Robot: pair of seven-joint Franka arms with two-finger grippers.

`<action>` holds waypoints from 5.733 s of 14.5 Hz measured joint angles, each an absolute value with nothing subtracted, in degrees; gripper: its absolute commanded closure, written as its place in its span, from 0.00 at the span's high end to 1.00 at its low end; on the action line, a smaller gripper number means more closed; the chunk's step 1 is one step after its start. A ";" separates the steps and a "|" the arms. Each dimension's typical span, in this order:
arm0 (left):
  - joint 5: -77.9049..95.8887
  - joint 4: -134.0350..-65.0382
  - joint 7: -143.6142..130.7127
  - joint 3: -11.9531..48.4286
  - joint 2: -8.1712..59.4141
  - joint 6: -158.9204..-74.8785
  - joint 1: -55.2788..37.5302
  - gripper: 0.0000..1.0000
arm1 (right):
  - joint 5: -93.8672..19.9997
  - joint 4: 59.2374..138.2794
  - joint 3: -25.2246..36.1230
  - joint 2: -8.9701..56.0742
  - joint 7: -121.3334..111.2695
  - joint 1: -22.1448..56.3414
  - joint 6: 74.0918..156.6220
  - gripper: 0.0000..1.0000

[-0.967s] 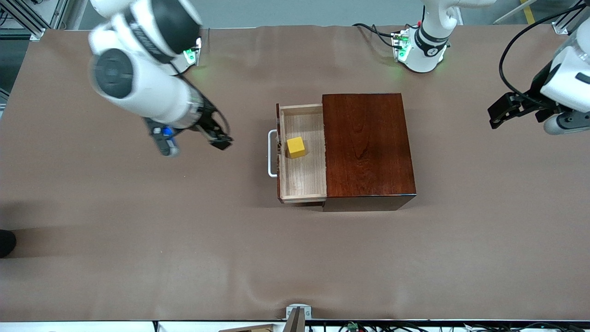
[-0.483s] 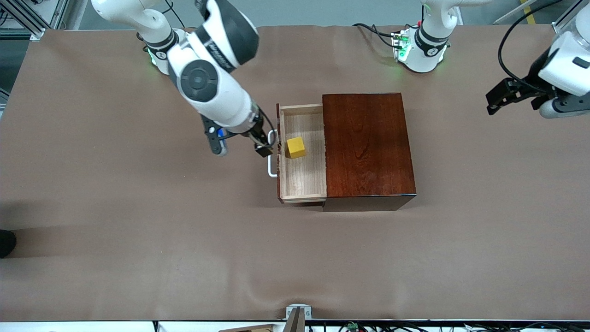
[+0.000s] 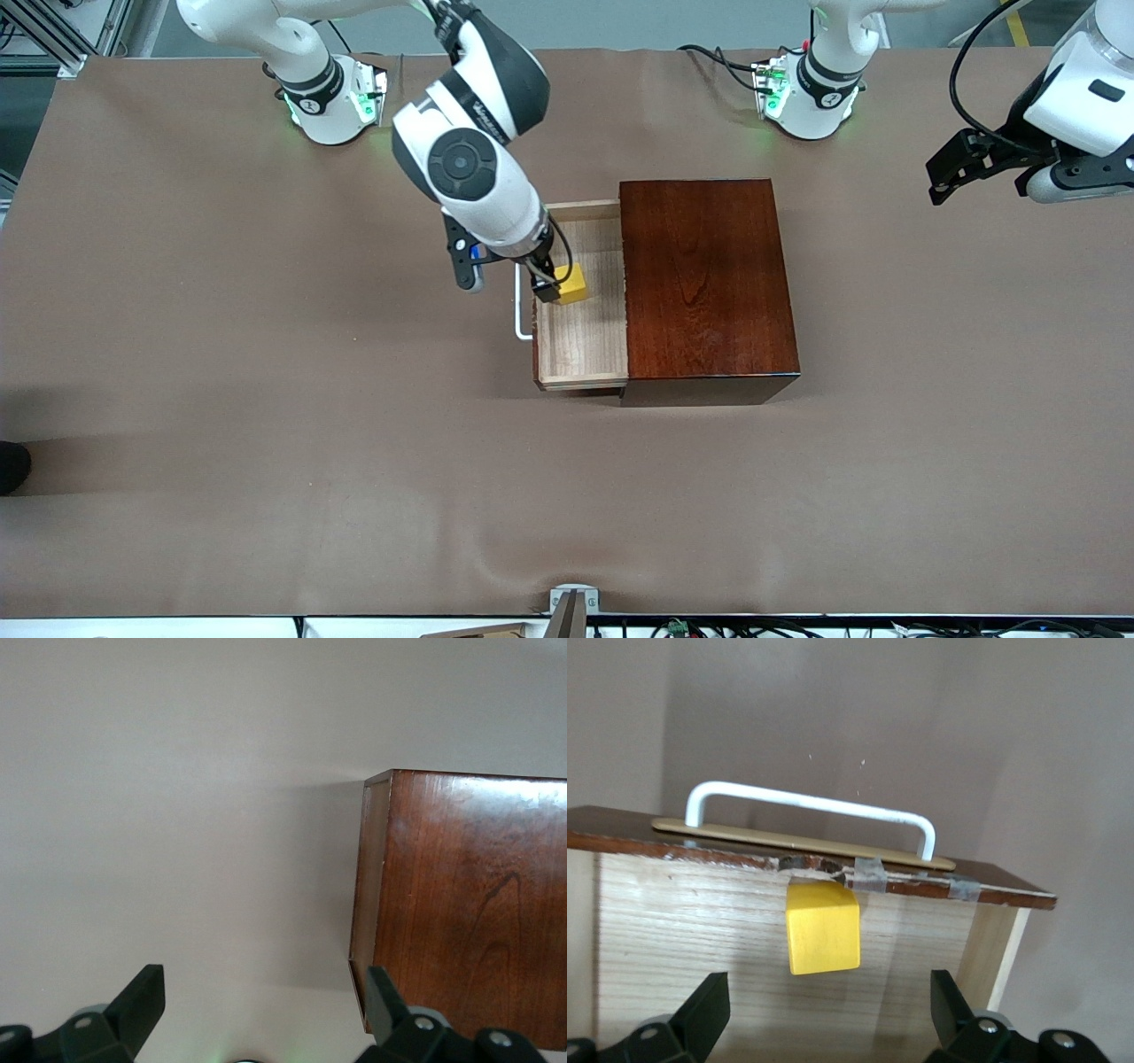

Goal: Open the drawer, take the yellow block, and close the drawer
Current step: 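Reach the right gripper down into the drawer toward the yellow cube, then close the right gripper on the yellow cube, then lift the cube out with the right gripper while the left gripper returns, then lower the cube with the right gripper while the left gripper reaches the drawer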

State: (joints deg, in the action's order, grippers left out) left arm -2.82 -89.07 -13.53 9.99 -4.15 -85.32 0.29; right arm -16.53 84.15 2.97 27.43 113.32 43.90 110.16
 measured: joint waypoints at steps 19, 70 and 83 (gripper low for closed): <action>-2.82 -89.89 -12.05 9.61 -4.15 -85.28 0.86 1.00 | -15.47 86.35 3.15 33.88 116.03 48.19 117.54 0.23; -7.54 -75.11 -88.10 19.12 31.71 -121.16 -36.99 1.00 | 0.42 105.52 5.16 11.82 41.02 12.96 107.55 0.00; -7.72 -67.33 -114.88 -9.69 50.00 -133.17 -64.56 1.00 | 11.70 125.97 5.10 6.41 22.67 5.99 134.84 0.00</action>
